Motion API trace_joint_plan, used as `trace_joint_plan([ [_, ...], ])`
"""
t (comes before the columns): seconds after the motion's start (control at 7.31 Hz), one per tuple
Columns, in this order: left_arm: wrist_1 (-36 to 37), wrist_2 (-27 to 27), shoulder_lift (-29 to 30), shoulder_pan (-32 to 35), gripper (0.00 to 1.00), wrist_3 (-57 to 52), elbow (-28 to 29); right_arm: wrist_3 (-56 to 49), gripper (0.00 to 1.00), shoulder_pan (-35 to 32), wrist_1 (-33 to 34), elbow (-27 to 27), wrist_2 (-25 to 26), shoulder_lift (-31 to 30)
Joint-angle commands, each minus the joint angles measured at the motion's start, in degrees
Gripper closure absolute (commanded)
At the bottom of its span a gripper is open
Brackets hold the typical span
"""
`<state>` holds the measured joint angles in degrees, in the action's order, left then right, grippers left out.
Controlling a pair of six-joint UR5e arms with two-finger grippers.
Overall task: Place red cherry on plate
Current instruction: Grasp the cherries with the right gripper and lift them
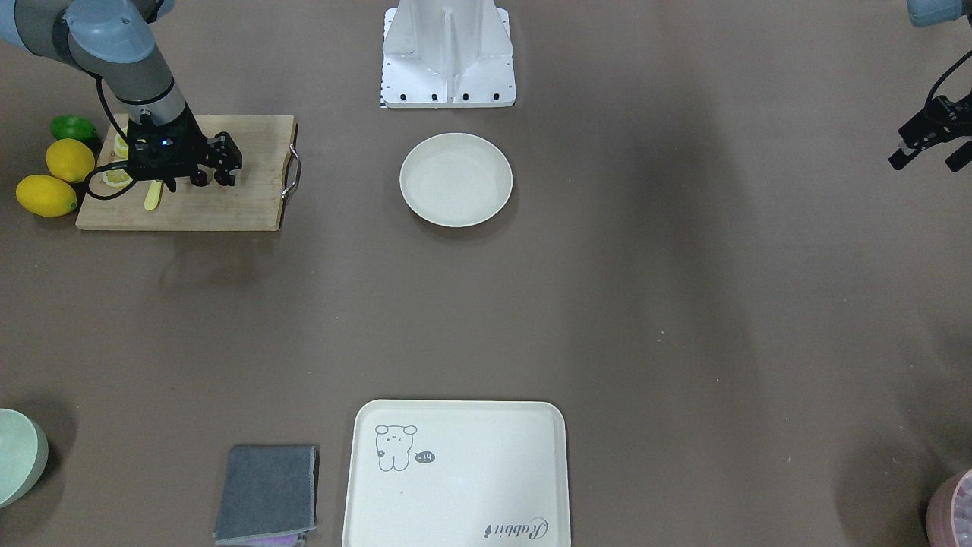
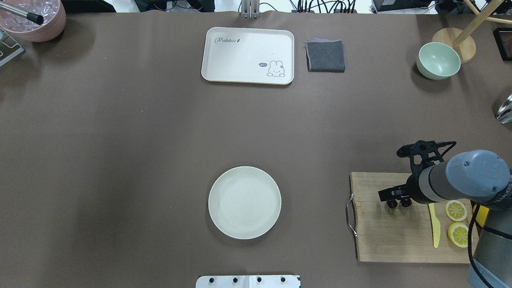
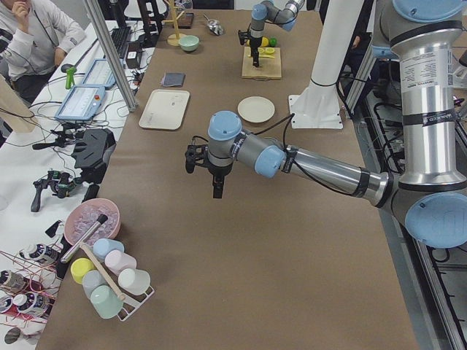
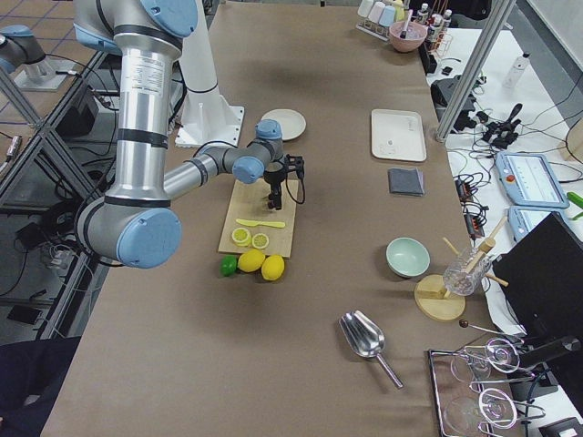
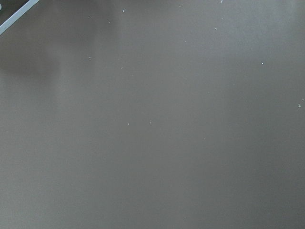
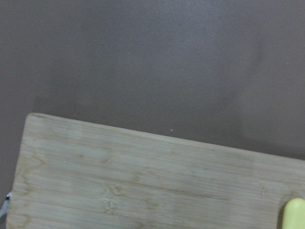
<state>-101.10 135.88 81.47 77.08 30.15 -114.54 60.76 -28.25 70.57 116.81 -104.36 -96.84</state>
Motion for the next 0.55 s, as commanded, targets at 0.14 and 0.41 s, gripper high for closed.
trace_joint_plan([
  [0.14,-0.15,0.00,0.00,0.00,0.03,0.00,-0.06,2.95,0.04,3.19,-1.66,0.96,2.49,-2.02],
  [0.41,-0.24,0.00,-0.09,0.26,0.03,0.00,-0.24,2.96,0.09,3.47,-3.86,0.79,3.20,-3.70],
])
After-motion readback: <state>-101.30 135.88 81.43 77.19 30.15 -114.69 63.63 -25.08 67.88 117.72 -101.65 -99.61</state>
